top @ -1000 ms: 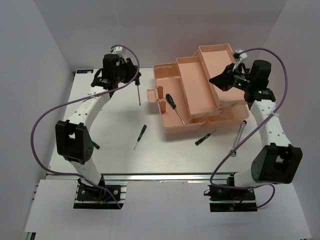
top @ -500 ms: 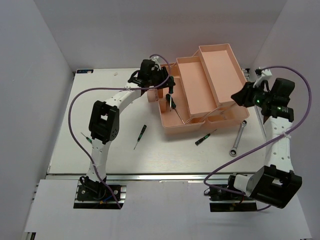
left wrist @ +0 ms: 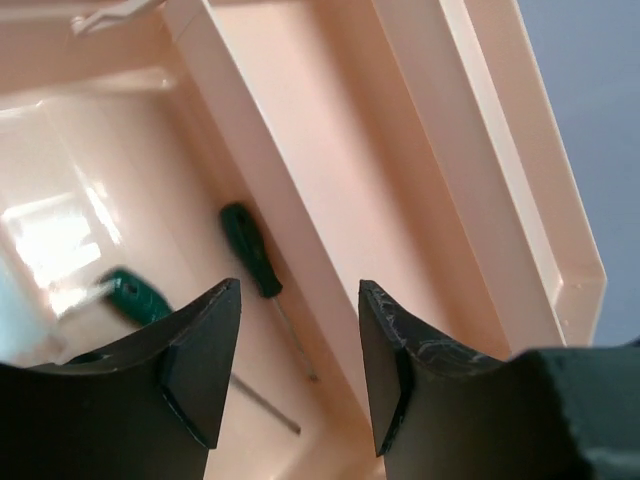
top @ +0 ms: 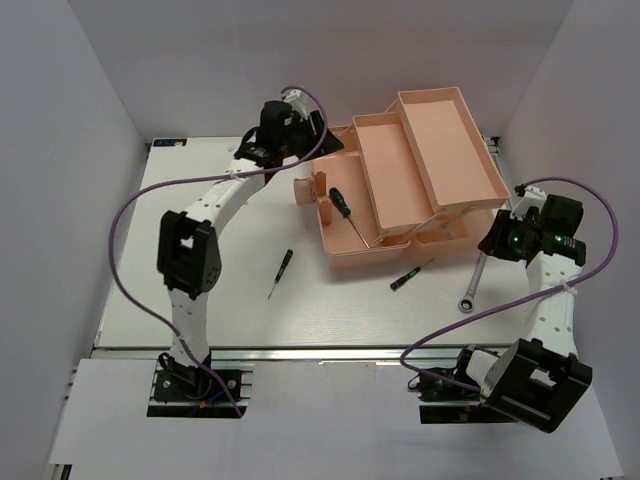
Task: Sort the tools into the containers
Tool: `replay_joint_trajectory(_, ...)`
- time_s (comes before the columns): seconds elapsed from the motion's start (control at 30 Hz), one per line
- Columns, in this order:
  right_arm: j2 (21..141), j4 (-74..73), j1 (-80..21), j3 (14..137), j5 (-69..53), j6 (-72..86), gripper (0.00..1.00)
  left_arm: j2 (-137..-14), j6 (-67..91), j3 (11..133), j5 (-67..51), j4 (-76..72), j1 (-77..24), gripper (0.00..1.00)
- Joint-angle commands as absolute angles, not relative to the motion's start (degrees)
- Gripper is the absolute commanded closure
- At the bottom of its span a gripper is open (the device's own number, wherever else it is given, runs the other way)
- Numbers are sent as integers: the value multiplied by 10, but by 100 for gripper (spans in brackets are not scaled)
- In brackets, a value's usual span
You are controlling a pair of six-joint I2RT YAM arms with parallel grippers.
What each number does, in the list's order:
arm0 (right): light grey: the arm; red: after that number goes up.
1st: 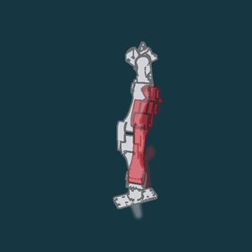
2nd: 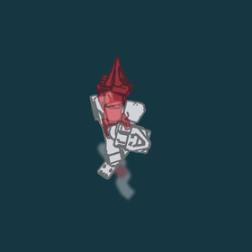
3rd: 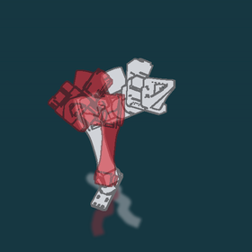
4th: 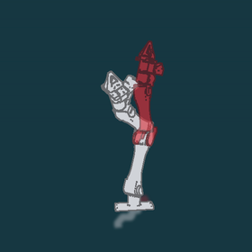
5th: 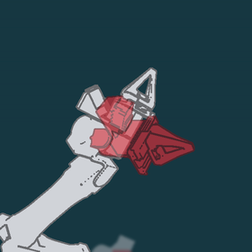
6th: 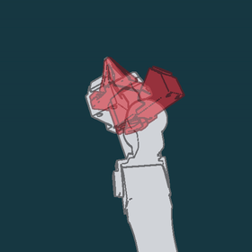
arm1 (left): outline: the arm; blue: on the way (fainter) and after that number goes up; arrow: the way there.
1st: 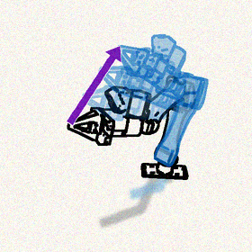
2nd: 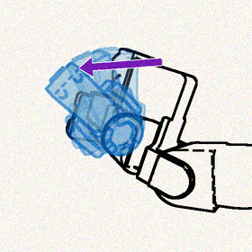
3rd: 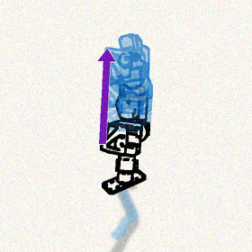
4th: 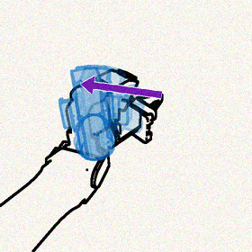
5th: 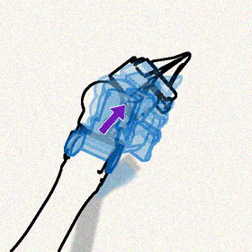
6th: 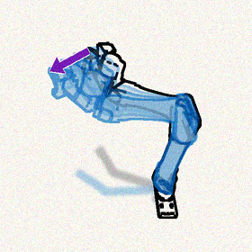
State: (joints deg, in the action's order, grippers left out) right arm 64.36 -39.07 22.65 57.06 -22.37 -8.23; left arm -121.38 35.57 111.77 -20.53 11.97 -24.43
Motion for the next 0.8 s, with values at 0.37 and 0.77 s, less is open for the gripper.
replay_joint_trajectory(0.37, 707, -402, 229, 515, -120, -131, 43, -696, 321, 585, -116, 105, -152, 25)
replay_joint_trajectory(0.77, 807, -258, 228, 484, -66, -119, 50, -643, 309, 466, -105, 88, -141, 23)
